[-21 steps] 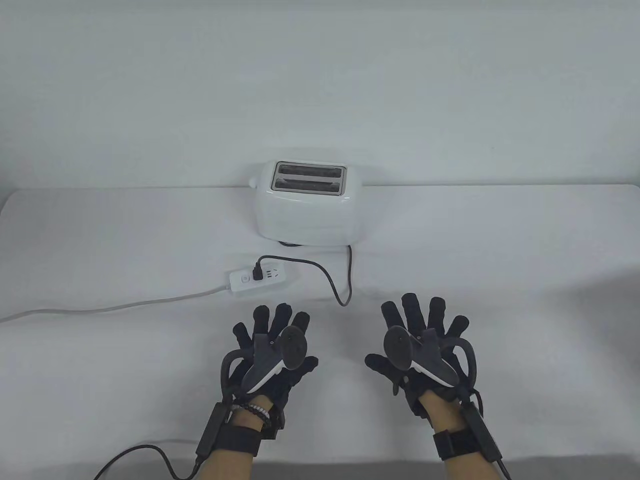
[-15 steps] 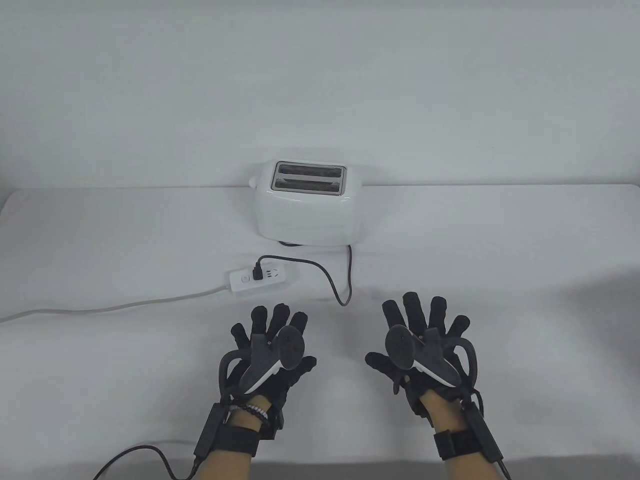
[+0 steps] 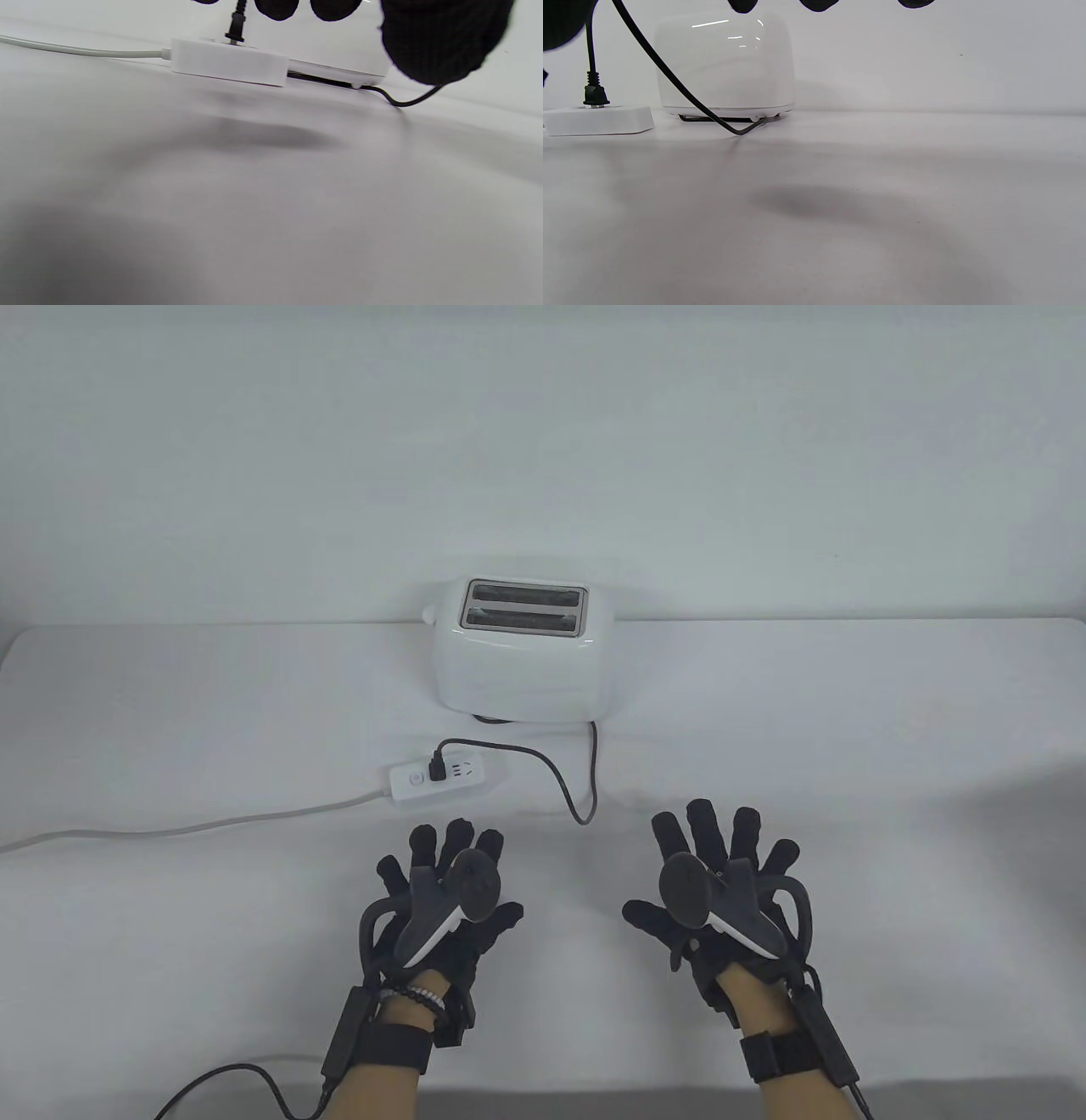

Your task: Unplug the toaster

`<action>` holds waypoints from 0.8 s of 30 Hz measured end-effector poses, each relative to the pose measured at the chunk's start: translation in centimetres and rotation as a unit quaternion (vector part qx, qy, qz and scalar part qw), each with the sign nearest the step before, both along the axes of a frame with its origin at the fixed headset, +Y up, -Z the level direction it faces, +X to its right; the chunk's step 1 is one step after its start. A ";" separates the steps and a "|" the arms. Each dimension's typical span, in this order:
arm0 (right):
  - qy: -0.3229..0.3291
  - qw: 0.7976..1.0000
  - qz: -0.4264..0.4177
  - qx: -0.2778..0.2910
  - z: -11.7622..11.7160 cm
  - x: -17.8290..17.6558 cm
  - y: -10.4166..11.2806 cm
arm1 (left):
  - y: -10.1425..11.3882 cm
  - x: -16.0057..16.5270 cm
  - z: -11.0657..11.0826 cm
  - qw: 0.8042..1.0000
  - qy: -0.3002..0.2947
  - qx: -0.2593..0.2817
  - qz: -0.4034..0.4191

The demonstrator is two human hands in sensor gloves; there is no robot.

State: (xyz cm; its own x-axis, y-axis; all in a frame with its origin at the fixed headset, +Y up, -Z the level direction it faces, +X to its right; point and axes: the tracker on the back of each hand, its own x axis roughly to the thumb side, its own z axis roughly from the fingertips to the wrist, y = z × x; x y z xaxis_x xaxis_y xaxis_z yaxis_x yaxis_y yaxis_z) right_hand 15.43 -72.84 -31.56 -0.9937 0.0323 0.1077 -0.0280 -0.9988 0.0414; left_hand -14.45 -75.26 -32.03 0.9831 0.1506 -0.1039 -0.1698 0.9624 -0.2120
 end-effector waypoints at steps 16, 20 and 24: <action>-0.011 0.999 -0.039 -0.007 -0.6 1.6 0.4 | 1.0 -6.9 -9.4 0.981 0.170 -0.072 -0.065; -0.013 0.999 -0.045 -0.004 -0.7 1.9 0.6 | 0.0 -6.8 -11.7 0.977 0.173 -0.115 -0.046; -0.014 0.998 -0.055 0.002 -0.8 2.2 0.9 | -1.1 -6.7 -12.7 0.976 0.181 -0.121 -0.030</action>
